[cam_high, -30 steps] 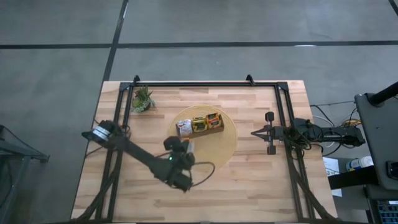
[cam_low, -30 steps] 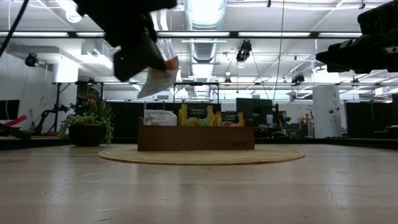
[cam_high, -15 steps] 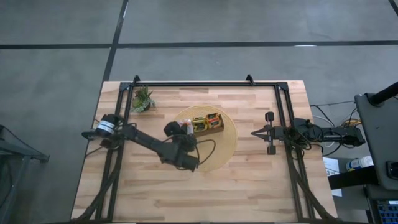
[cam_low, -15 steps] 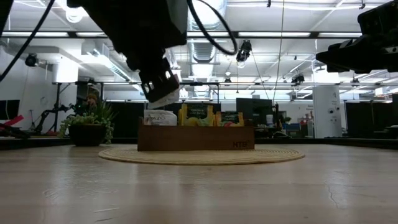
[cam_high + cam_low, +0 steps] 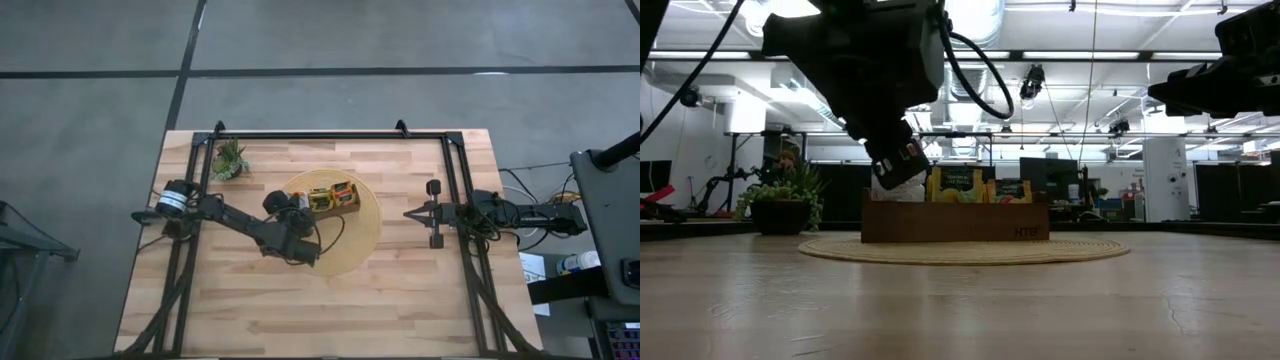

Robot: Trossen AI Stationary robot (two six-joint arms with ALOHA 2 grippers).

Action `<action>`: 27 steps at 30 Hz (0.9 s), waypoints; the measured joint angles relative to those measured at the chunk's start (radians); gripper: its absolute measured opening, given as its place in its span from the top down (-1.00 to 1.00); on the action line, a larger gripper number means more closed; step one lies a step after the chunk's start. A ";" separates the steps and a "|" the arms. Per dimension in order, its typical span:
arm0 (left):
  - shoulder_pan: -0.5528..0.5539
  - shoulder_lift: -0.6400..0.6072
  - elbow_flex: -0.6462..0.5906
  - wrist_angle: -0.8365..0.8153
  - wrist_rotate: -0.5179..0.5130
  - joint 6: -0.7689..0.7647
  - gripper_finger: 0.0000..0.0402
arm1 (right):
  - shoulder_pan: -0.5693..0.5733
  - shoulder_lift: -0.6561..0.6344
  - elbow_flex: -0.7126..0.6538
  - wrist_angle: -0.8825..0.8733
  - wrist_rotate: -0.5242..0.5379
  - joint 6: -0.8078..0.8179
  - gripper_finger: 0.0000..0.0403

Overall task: Pick & Place Tea
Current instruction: Put the white tea bag into the left section of the wooden organizer

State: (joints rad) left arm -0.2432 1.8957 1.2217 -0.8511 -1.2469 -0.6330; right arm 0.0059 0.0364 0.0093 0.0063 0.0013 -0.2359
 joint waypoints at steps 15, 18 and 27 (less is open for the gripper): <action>0.000 0.000 0.000 0.032 0.021 -0.009 1.00 | 0.000 0.000 0.000 0.000 0.000 0.000 0.96; 0.000 0.000 0.000 0.031 0.045 -0.023 1.00 | 0.000 0.000 0.000 0.000 0.000 0.000 0.96; 0.012 0.000 -0.042 0.028 0.065 -0.081 1.00 | 0.000 0.000 0.000 0.000 0.000 0.000 0.96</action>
State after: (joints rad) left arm -0.2316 1.8957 1.1796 -0.8226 -1.1821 -0.7143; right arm 0.0062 0.0363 0.0093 0.0067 0.0012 -0.2359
